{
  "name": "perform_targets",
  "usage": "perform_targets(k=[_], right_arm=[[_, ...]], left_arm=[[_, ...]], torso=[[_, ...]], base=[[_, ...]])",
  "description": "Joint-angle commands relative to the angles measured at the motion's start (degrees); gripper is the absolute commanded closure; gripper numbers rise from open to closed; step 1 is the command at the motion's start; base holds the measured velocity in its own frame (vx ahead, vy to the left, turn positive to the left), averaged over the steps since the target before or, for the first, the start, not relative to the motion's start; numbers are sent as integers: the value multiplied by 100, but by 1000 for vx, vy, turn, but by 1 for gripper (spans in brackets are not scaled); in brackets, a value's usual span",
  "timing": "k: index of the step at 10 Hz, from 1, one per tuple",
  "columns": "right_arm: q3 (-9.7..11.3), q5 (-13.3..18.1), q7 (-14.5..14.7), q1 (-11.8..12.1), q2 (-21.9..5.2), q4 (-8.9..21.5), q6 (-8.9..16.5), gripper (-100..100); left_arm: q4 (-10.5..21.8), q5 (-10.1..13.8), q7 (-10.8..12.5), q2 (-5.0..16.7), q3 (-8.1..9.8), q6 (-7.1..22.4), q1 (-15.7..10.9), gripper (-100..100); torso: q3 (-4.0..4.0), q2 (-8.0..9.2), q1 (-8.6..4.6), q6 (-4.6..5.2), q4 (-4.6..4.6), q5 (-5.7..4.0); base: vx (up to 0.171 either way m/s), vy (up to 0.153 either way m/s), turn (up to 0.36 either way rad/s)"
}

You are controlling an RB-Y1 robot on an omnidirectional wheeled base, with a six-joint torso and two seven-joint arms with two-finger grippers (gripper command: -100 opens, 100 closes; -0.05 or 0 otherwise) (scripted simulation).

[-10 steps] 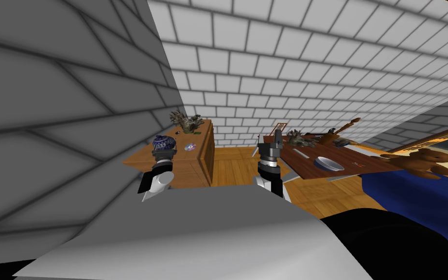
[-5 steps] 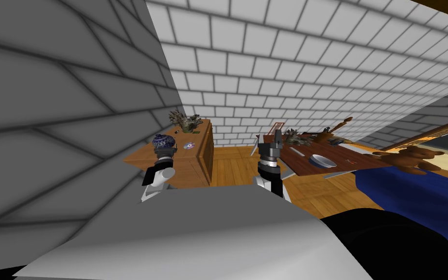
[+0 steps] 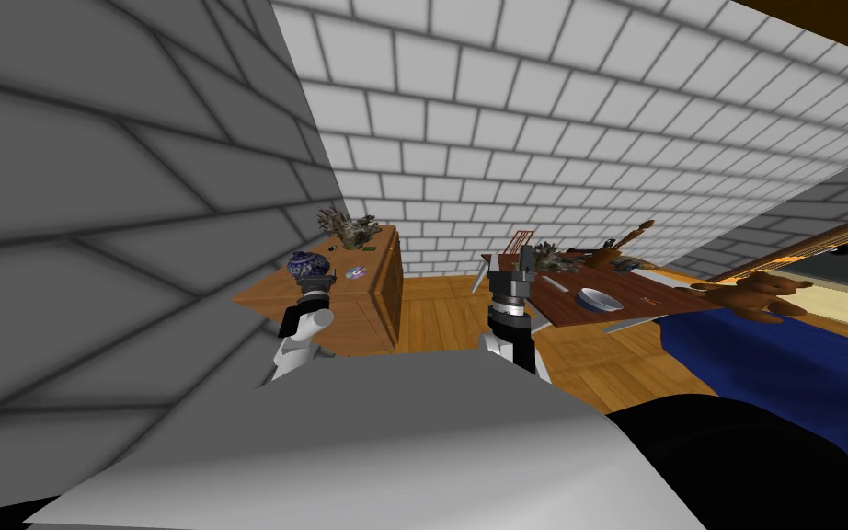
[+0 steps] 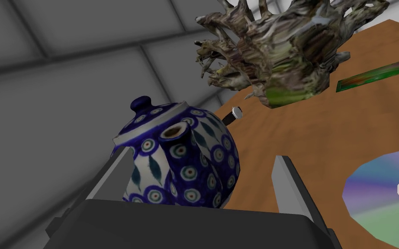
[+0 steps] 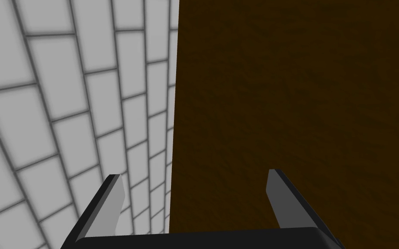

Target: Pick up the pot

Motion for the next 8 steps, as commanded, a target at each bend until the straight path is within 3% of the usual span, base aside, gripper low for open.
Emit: perform_targets(k=[1, 2, 3, 4, 5, 8], right_arm=[[0, 0, 0, 0, 0, 0, 0, 0], [0, 0, 0, 0, 0, 0, 0, 0], [0, 0, 0, 0, 0, 0, 0, 0], [0, 0, 0, 0, 0, 0, 0, 0], [0, 0, 0, 1, 0, 0, 0, 0], [0, 0, 0, 1, 0, 0, 0, 0]], left_arm=[[286, -26, 45, 24, 35, 33, -94, -100], [480, -226, 335, 316, 109, -84, -355, -100], [758, -226, 351, 316, 109, -84, -551, -100], [956, -226, 351, 316, 109, -84, -551, -100], [1117, -426, 656, 609, 184, -201, -786, -100], [1614, -426, 657, 609, 184, -201, -1008, -100]], torso=[[0, 0, 0, 0, 0, 0], [-5, -9, 11, -2, -2, 2], [-1, -1, 7, 0, 0, 1], [1, 0, 3, 0, 0, 1], [-5, -10, 10, -2, -2, 2], [-5, -9, 7, -1, -2, 2]], base=[[-42, -18, 1], [-81, -41, -51], [-82, -47, -26], [-34, -20, -1], [-72, -34, -58], [-43, -28, -5]])
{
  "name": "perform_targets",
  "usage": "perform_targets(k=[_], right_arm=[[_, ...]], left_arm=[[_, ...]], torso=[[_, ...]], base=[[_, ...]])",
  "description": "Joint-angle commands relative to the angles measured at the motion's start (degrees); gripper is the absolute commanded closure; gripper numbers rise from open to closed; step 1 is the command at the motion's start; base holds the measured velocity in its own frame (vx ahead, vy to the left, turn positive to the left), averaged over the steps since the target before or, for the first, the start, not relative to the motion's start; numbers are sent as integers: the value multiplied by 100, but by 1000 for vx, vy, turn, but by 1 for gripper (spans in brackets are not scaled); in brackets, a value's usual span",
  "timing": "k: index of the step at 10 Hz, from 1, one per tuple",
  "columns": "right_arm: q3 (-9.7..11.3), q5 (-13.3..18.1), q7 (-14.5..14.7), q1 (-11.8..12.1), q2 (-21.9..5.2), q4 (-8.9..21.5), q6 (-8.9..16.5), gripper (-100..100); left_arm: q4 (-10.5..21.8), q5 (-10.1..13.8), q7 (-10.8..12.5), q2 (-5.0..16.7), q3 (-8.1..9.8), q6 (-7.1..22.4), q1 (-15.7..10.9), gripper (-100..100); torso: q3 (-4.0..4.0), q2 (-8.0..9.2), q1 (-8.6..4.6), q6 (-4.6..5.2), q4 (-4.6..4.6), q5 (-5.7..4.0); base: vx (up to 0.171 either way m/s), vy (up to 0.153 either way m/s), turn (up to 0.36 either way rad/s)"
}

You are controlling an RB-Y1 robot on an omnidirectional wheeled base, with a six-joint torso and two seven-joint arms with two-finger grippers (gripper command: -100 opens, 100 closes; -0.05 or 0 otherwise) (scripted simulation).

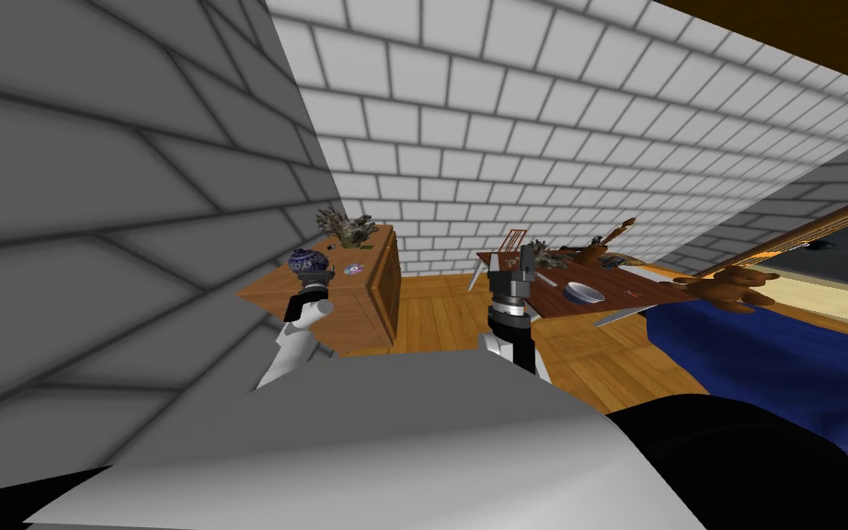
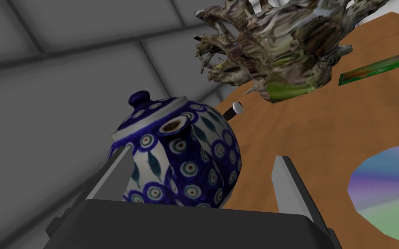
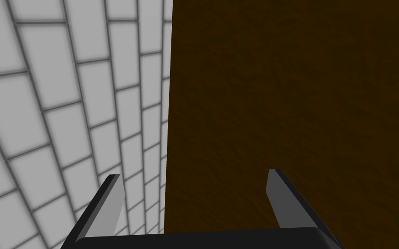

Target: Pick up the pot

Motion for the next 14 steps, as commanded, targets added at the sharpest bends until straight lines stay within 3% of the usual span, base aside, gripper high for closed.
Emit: perform_targets(k=[1, 2, 4, 5, 6, 8, 9, 11, 13, 14], right_arm=[[0, 0, 0, 0, 0, 0, 0, 0], [0, 0, 0, -1, 0, 0, 0, 0], [0, 0, 0, 0, 0, 0, 0, 0], [0, 0, 0, 0, 0, 0, 0, 0], [0, 0, 0, -1, 0, 0, 0, 0], [0, 0, 0, 0, 0, 0, 0, 0], [0, 0, 0, 0, 0, 0, 0, 0], [0, 0, 0, -1, 0, 0, 0, 0], [0, 0, 0, 0, 0, 0, 0, 0], [0, 0, 0, 0, 0, 0, 0, 0]], left_arm=[[286, -203, 286, 272, 101, -83, -286, -100], [469, -203, 290, 272, 101, -83, -433, -100], [693, -203, 290, 272, 101, -83, -467, -100], [888, -403, 571, 548, 176, -200, -729, -100], [949, -403, 596, 565, 176, -200, -878, -100], [1345, -403, 596, 565, 176, -200, -924, -100], [1530, -604, 902, 858, 250, -317, -1184, -100], [1646, -604, 902, 858, 250, -317, -1367, -100], [1901, -604, 902, 858, 250, -317, -1381, -100], [2161, -804, 1208, 1151, 325, -434, -1676, -100]], torso=[[0, 0, 0, 0, 0, 0], [7, 15, -12, 2, 3, -3], [6, 10, -5, 0, 3, -1], [0, 0, 3, -1, 0, 0], [8, 15, -8, 1, 4, -3], [7, 12, -5, -1, 3, -1], [0, 0, 1, -1, 0, 1], [11, 19, -16, 0, 5, -4], [1, 1, 3, -1, 0, 1], [-3, -6, 9, -1, -2, 2]], base=[[-71, -50, -56], [-79, -52, -29], [-21, -10, 4], [-72, -40, -49], [-92, -42, -28], [-19, -14, -1], [-60, -50, -51], [-59, -41, -12], [-3, 6, -1], [-52, -33, -57]])
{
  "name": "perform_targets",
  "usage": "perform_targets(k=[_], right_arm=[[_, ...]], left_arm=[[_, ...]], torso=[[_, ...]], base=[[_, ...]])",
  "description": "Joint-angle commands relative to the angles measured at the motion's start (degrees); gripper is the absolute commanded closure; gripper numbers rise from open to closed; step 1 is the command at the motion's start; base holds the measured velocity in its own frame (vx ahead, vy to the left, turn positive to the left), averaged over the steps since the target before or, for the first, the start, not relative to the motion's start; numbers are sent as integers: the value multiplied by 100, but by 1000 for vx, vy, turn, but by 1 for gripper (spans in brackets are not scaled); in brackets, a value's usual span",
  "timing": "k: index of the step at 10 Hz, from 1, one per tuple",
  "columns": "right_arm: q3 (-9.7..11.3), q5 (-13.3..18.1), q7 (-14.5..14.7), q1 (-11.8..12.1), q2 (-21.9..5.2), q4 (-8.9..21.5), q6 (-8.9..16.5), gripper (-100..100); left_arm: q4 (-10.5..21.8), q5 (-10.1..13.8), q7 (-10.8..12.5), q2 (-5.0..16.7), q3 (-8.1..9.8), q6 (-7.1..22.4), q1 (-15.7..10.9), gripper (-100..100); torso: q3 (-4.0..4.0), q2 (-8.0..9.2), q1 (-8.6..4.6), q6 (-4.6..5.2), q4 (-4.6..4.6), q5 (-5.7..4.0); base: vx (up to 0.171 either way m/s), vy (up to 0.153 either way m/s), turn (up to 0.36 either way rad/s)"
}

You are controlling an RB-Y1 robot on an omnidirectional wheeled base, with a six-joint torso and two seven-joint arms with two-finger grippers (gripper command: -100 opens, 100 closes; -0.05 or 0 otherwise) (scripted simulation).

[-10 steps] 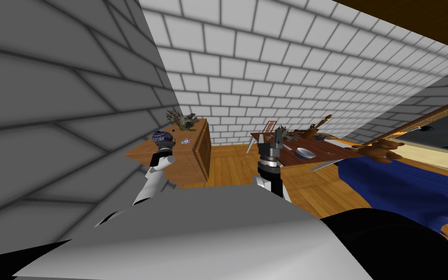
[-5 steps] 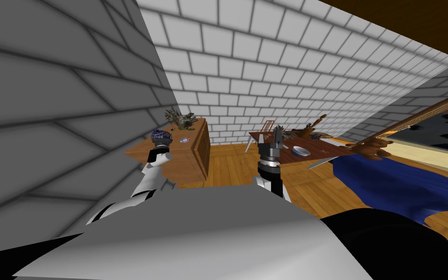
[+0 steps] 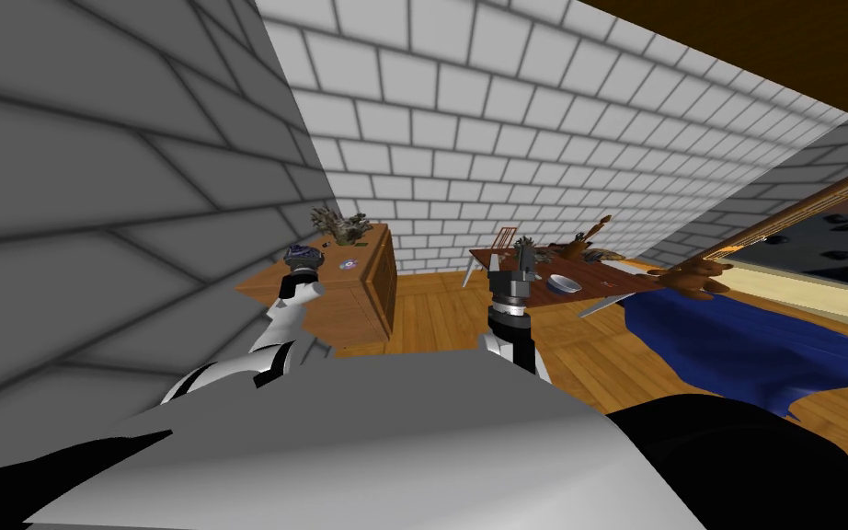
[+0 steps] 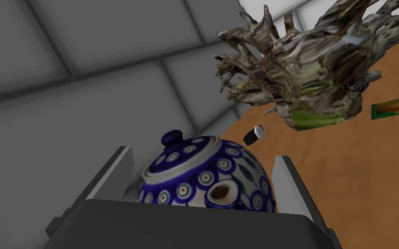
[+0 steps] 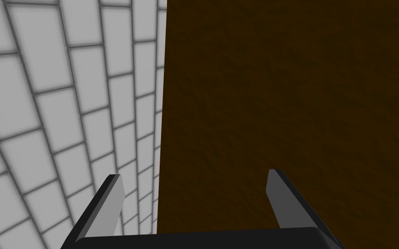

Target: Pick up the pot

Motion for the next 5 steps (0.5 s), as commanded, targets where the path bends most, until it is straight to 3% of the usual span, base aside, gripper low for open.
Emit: perform_targets(k=[1, 3, 4, 5], right_arm=[[0, 0, 0, 0, 0, 0, 0, 0], [0, 0, 0, 0, 0, 0, 0, 0], [0, 0, 0, 1, 0, 0, 0, 0], [0, 0, 0, 1, 0, 0, 0, 0]], left_arm=[[286, -89, 78, 29, 149, 88, -165, -100], [338, -86, 83, 44, 117, 45, -194, -100], [363, -87, 93, 49, 115, 43, -201, 100], [362, -88, 92, 42, 110, 46, -200, 100]], torso=[[0, 0, 0, 0, 0, 0], [6, 8, -3, -3, 2, 0], [1, -1, 2, -3, 0, 1], [-1, -6, 7, -10, 1, 0]], base=[[-80, -42, -29], [-35, -23, 5], [-4, -4, -12], [0, 0, 0]])
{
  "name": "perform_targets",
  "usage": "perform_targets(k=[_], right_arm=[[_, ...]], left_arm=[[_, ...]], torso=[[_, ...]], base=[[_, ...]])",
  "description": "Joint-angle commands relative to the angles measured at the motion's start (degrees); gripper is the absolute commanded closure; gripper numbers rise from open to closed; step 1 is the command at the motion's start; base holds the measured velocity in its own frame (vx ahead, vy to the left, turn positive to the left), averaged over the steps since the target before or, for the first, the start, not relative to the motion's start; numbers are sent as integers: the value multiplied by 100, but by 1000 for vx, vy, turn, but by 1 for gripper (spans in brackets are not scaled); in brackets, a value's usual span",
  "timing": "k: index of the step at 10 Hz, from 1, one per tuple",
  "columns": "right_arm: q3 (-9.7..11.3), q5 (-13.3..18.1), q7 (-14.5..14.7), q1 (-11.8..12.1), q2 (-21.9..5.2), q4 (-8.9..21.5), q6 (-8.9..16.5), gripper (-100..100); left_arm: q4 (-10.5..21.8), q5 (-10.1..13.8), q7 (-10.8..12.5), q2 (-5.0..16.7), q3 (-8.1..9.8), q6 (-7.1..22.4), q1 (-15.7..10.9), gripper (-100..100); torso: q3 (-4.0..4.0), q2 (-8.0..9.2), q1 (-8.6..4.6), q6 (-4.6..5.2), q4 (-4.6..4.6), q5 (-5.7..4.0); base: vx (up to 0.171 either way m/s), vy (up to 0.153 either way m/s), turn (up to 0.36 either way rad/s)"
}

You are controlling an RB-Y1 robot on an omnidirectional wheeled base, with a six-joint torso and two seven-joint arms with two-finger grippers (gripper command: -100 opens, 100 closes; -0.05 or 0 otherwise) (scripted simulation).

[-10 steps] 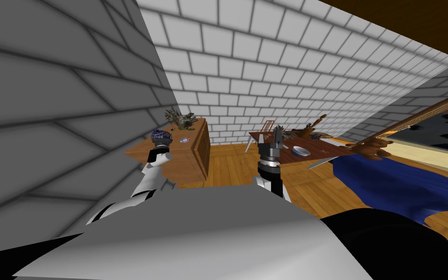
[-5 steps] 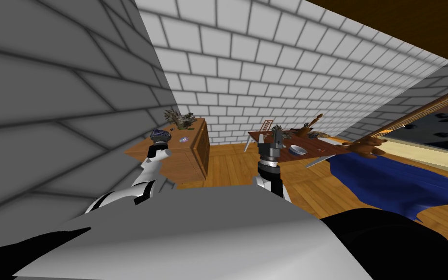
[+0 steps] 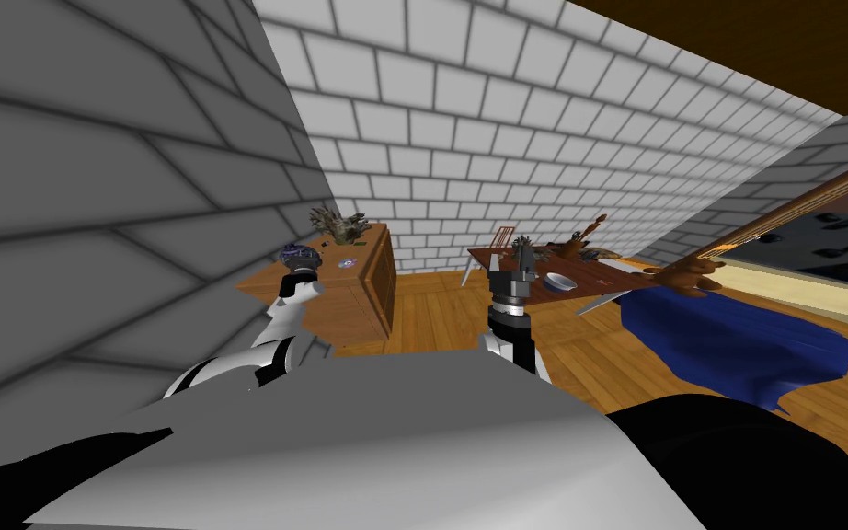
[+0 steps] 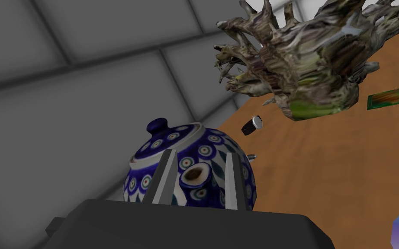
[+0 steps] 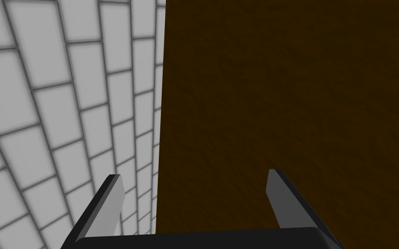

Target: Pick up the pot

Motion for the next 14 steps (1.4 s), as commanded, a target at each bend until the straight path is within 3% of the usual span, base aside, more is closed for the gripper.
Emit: perform_targets(k=[1, 3, 4, 5, 6, 7, 8, 9, 10, 11, 13, 14], right_arm=[[0, 0, 0, 0, 0, 0, 0, 0], [0, 0, 0, 0, 0, 0, 0, 0], [0, 0, 0, 0, 0, 0, 0, 0], [0, 0, 0, 0, 0, 0, 0, 0], [-1, 0, 0, 1, -1, 0, 0, 0], [0, 0, 0, 1, -1, 0, 0, 0], [0, 0, 0, 1, 0, 0, 0, 0], [0, 0, 0, 0, 0, 0, 0, 0], [0, 0, 0, 0, 0, 0, 0, 0], [0, 0, 0, 0, 0, 0, 0, 0], [0, 0, 0, 0, 0, 0, 0, 0], [0, 0, 0, 0, 0, 0, 0, 0]], left_arm=[[0, 0, 0, 0, 0, 0, 0, 100], [8, 1, 0, -3, 2, 3, 9, 100], [7, 1, 1, -3, 2, 3, 9, 0], [-280, 199, -286, -289, -36, 156, 295, 100], [-670, 199, -320, -306, -36, 156, 489, 100], [-927, 399, -626, -598, -111, 273, 675, 100], [-963, 399, -626, -598, -111, 273, 777, 100], [-1290, 399, -626, -598, -111, 273, 946, 100], [-1358, 399, -626, -598, -111, 273, 946, 100], [-1569, 599, -929, -877, -186, 390, 1190, 100], [-2016, 599, -932, -891, -186, 390, 1403, 100], [-2224, 800, -1208, -1158, -260, 507, 1666, 100]], torso=[[0, 0, 0, 0, 0, 0], [3, 1, -9, 6, 6, -8], [3, 2, -11, 6, 5, -8], [3, 1, -11, 6, 5, -8], [-14, -18, -2, 8, -12, 8], [-25, -32, 9, 10, -20, 13], [-48, -57, 24, 21, -41, 33], [-62, -68, 26, 25, -58, 48], [-63, -65, 24, 25, -61, 51], [-57, -57, 19, 24, -58, 48], [-78, -73, 35, 21, -84, 75], [-75, -69, 34, 24, -82, 73]], base=[[-1, 1, 14], [0, 0, 0], [0, 0, 0], [92, 58, 62], [101, 66, 26], [118, 79, 65], [97, 60, 16], [34, 17, -15], [-4, -9, -5], [70, 44, 61], [60, 33, 13], [71, 58, 74]])
